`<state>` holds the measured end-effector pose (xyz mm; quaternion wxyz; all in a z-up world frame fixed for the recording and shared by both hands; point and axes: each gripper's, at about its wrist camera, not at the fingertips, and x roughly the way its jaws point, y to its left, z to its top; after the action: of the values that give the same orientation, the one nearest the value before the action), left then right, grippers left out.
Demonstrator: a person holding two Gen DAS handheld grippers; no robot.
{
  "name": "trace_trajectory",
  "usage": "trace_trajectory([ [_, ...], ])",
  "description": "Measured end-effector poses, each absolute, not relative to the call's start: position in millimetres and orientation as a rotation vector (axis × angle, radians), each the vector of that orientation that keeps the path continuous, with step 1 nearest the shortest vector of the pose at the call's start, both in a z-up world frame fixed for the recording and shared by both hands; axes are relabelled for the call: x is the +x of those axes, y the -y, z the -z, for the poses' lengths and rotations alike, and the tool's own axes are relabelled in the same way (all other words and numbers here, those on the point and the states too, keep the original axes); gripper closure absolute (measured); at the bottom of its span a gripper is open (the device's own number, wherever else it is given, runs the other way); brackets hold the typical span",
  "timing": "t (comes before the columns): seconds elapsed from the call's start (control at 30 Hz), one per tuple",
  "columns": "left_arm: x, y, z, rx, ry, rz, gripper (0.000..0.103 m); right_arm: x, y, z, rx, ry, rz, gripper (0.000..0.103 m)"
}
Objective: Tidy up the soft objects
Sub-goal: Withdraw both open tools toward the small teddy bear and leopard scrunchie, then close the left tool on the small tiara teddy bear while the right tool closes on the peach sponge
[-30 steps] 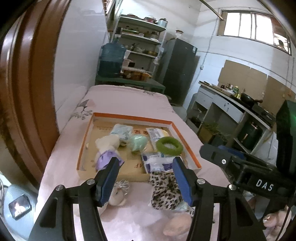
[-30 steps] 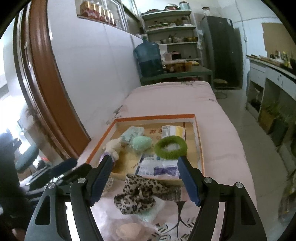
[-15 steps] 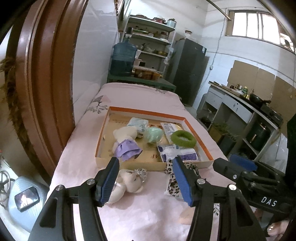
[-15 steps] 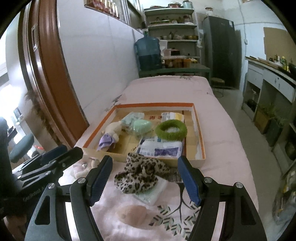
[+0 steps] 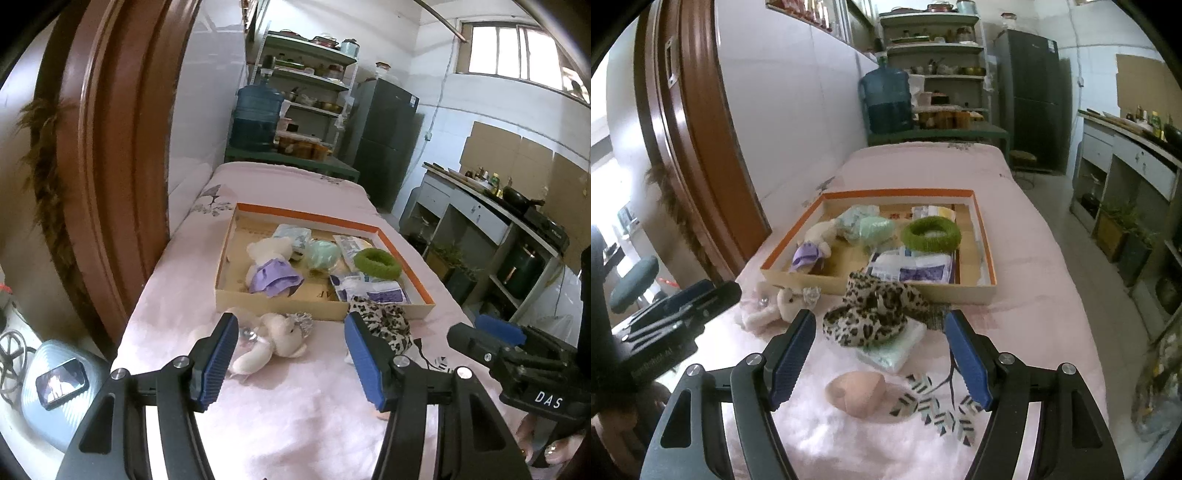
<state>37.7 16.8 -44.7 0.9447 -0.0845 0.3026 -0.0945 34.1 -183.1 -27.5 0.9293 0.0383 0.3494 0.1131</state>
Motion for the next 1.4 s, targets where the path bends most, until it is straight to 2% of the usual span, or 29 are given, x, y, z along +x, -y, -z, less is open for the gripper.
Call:
trace_trajectory([
  [0.5, 40.4, -34.8, 71.1, -0.185, -0.666, 0.182, 0.043, 31.3, 173.7, 79.7, 0.111, -0.833, -0.252, 0.029],
  [1.1, 77.7, -46.5, 88.4, -0.113, -0.732, 0.25, 0.043, 49.8, 161.1, 109.7, 0.105, -0.919, -0.295, 0.029],
  [1.4, 110.2, -48.1, 93.5, 0.06, -0.747, 0.397, 0.043, 58.2, 156.9, 116.6, 0.093, -0.935, -0.296, 0.029],
])
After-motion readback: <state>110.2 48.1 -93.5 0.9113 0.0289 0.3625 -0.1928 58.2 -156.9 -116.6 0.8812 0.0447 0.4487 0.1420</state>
